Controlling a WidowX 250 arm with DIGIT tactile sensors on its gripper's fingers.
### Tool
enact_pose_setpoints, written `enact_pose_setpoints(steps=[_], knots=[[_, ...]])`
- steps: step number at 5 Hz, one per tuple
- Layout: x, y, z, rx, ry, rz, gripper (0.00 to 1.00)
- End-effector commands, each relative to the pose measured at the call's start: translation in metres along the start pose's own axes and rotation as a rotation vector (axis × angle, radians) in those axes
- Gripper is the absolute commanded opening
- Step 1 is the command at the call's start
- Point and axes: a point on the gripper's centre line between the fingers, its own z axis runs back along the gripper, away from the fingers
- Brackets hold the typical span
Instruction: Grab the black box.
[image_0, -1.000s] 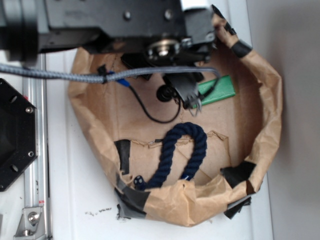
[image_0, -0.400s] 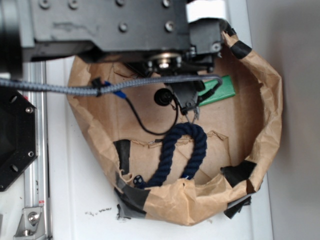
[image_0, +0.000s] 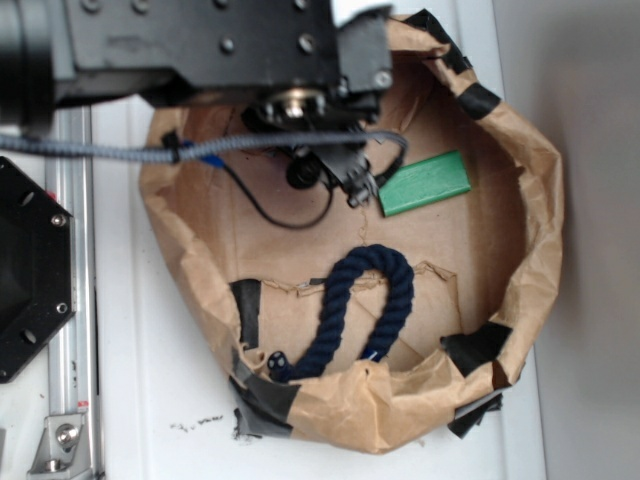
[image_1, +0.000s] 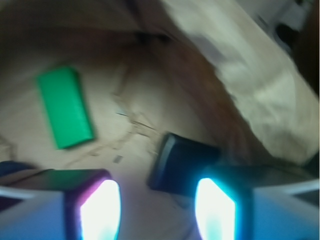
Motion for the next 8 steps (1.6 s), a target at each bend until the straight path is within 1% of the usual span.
enact_pose_setpoints(steps=[1, 3, 4, 5, 6, 7, 8], knots=[[-0.009, 0.028, -0.015, 0.059, -0.002, 0.125, 1.0], [-0.004, 0.034, -0.041, 0.085, 0.033, 0.26, 1.0], [-0.002, 0.031, -0.054, 0.052, 0.028, 0.236, 1.0], [0.001, 0.033, -0.056, -0.018, 0.025, 0.223, 1.0], [0.002, 0.032, -0.061, -0.019, 0.026, 0.221, 1.0], [0.001, 0.036, -0.072, 0.004, 0.051, 0.221, 1.0], [0.0, 0.041, -0.07, 0.015, 0.037, 0.224, 1.0]])
